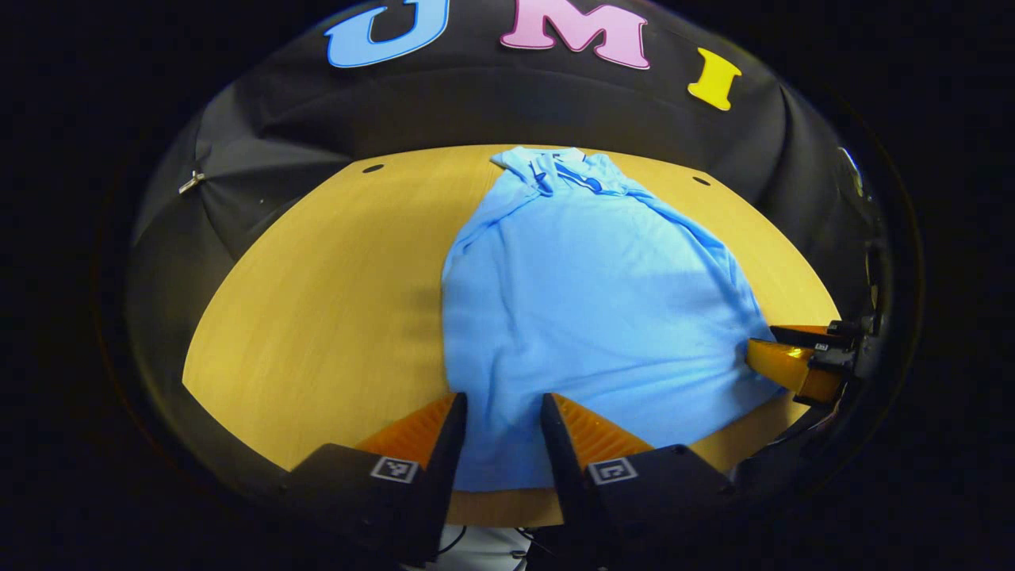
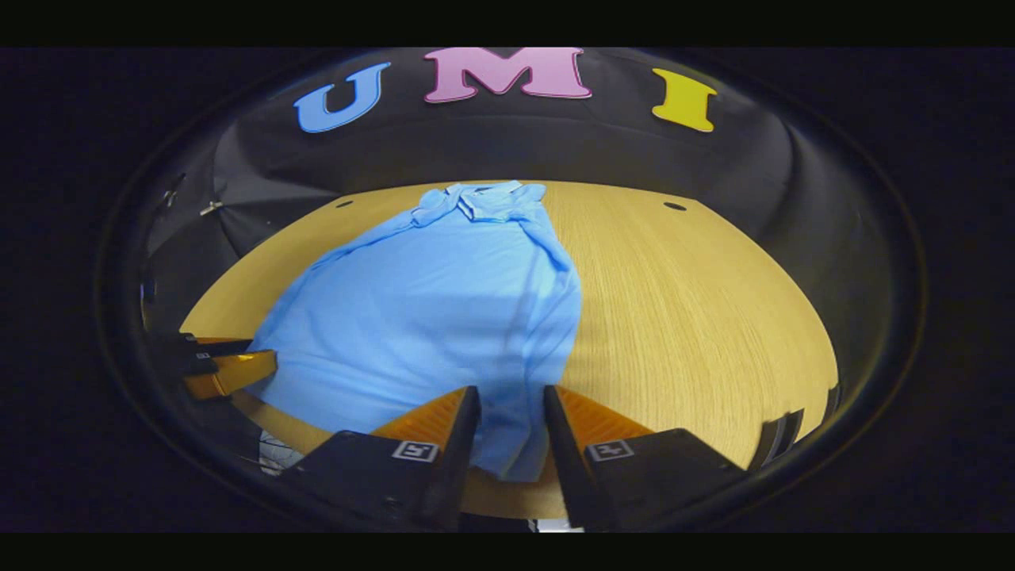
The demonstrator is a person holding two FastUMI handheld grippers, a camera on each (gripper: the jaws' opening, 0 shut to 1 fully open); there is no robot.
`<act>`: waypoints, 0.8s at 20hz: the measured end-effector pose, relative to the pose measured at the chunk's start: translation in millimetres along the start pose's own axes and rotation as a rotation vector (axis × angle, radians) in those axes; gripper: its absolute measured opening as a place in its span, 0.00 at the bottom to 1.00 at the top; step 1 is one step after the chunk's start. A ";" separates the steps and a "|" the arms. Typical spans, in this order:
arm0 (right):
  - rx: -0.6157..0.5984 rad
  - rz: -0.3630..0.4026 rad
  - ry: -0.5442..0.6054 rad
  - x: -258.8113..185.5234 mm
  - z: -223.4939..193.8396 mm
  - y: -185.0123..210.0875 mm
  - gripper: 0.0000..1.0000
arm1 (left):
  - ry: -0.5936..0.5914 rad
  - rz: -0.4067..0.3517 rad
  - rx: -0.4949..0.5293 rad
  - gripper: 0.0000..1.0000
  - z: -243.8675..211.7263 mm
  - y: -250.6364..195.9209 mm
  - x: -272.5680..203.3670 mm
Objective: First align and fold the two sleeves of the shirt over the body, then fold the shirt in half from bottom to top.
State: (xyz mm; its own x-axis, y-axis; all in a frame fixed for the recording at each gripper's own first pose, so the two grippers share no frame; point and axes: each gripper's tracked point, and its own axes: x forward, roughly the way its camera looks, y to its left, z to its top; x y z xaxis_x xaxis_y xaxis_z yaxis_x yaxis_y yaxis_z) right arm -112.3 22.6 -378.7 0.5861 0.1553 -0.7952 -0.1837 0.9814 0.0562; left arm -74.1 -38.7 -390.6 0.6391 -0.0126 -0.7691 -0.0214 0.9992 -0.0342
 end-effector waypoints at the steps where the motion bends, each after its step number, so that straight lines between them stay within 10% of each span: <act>1: 0.011 0.008 -0.001 0.0 2.9 0.2 0.41 | -0.003 -0.005 0.005 0.43 1.1 -3.9 1.2; 5: 0.015 0.075 0.007 2.5 4.1 4.1 0.09 | -0.007 -0.034 -0.005 0.04 6.3 -15.8 3.2; 16: 0.009 0.217 -0.084 0.6 79.7 12.6 0.02 | -0.064 -0.085 -0.129 0.06 68.5 -18.3 -4.0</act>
State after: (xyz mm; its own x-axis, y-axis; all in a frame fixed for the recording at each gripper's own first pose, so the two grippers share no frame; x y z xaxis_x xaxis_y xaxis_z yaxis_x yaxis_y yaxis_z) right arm -51.4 44.1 -330.3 0.5975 0.3713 -0.7108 -0.3056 0.9249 0.2262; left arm -23.6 -54.3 -343.2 0.6905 -0.0908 -0.7176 -0.0611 0.9812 -0.1829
